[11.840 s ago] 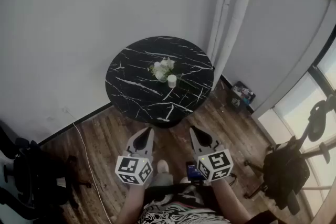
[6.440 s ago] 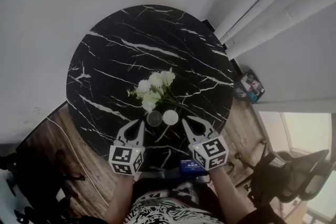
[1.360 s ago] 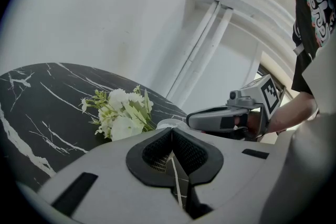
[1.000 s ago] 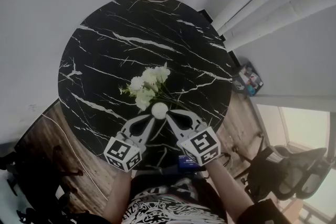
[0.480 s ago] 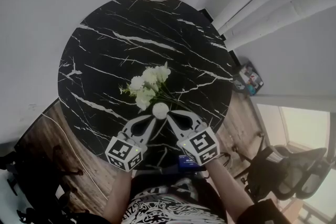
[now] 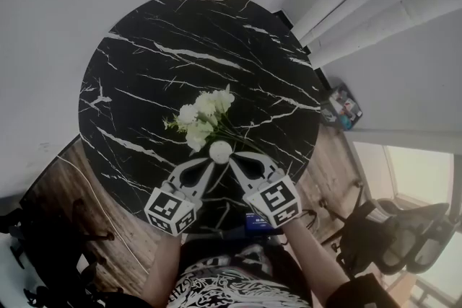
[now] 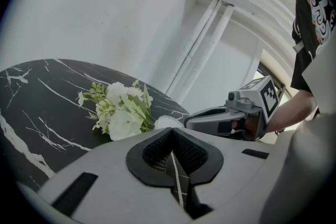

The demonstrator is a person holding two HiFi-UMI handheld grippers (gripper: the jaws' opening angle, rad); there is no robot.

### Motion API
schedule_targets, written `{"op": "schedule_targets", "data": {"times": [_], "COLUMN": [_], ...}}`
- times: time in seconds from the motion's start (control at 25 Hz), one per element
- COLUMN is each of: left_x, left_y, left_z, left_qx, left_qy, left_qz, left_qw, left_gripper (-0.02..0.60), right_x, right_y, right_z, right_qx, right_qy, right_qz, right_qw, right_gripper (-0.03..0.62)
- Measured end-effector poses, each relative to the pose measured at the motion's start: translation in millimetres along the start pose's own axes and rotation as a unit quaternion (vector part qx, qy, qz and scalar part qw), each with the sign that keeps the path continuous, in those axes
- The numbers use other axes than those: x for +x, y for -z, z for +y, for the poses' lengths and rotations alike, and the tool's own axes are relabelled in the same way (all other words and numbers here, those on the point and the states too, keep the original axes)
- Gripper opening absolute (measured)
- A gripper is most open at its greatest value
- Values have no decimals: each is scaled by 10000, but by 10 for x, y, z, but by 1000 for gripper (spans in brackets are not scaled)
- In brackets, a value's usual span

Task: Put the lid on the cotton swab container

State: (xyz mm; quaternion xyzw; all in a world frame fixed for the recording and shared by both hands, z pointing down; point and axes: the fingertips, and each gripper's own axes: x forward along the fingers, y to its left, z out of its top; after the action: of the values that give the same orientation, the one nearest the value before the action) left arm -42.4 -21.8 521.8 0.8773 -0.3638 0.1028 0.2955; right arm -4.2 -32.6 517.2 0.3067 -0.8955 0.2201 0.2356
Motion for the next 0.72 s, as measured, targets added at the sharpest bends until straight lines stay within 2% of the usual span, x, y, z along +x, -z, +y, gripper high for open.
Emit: {"op": "schedule_targets", "data": {"times": [0.72], "left_x": [-6], "left_y": [-48], "left_z": [-11], "left_qx": [160], "left_qy": [-52], "left_qz": [49], "left_qw": [9998], "left_gripper": [15], "right_x": [-4], "right_y": [8], "right_z": [5], "right_qx": [-4], "right_qy": [-22], "right_qz": [12], "right_qw": [10000], "right_gripper": [18]}}
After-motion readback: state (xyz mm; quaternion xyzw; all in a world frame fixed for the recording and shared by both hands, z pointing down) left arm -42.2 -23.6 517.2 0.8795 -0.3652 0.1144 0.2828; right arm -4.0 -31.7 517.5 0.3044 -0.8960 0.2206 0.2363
